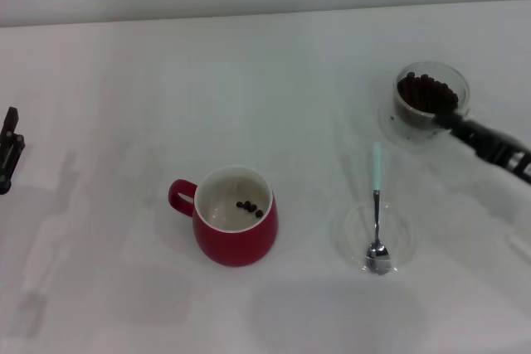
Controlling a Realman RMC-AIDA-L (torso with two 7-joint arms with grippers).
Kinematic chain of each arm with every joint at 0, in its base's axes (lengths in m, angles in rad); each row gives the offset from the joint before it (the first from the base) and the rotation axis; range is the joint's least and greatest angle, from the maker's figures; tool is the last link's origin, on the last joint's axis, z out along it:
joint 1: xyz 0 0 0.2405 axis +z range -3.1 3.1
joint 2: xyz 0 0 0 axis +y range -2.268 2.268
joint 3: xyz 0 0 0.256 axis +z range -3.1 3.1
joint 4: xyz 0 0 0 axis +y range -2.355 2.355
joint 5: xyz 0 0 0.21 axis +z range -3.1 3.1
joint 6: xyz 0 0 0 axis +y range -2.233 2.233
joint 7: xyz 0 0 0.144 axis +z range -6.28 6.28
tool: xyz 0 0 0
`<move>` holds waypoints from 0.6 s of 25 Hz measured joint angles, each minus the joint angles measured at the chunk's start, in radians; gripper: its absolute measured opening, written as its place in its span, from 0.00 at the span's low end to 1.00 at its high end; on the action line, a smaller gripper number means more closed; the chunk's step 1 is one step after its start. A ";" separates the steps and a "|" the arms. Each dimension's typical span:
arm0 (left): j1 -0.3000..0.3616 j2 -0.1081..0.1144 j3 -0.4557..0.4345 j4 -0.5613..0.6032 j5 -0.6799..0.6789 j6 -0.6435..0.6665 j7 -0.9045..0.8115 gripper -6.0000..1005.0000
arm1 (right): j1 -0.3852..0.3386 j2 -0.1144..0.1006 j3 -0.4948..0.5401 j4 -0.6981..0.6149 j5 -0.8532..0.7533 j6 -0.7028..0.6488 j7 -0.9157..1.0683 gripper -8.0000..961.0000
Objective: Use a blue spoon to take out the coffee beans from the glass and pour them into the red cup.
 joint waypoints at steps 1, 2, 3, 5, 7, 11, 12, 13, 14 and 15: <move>0.000 0.000 0.000 0.000 -0.001 0.000 0.000 0.68 | -0.006 0.000 0.015 -0.018 0.000 0.007 -0.007 0.25; -0.001 0.000 0.000 -0.001 -0.002 0.001 0.001 0.68 | -0.012 0.000 0.030 -0.035 0.000 0.012 -0.016 0.25; -0.002 0.000 0.000 -0.001 -0.003 0.001 0.001 0.68 | -0.016 0.000 0.041 -0.047 0.000 0.016 -0.029 0.25; -0.003 0.000 0.000 -0.001 -0.003 0.001 0.001 0.68 | -0.026 -0.002 0.083 -0.070 0.000 0.021 -0.078 0.25; -0.004 0.001 0.000 -0.002 -0.004 0.001 0.001 0.68 | -0.036 -0.003 0.136 -0.078 0.000 0.022 -0.145 0.25; -0.006 0.001 -0.001 -0.002 -0.028 0.001 0.001 0.68 | -0.057 -0.004 0.268 -0.068 0.001 0.023 -0.292 0.25; -0.006 0.000 -0.001 -0.001 -0.035 0.001 0.001 0.68 | -0.061 -0.004 0.304 -0.059 0.001 0.023 -0.331 0.25; -0.007 -0.001 -0.001 0.000 -0.047 0.001 0.000 0.68 | -0.063 -0.003 0.337 -0.049 0.000 0.023 -0.367 0.25; -0.007 -0.001 -0.001 0.000 -0.047 0.001 0.000 0.68 | -0.065 -0.003 0.365 -0.038 0.000 0.021 -0.402 0.25; -0.009 -0.002 -0.002 0.003 -0.064 0.001 -0.001 0.68 | -0.067 -0.002 0.390 -0.028 0.001 0.019 -0.434 0.25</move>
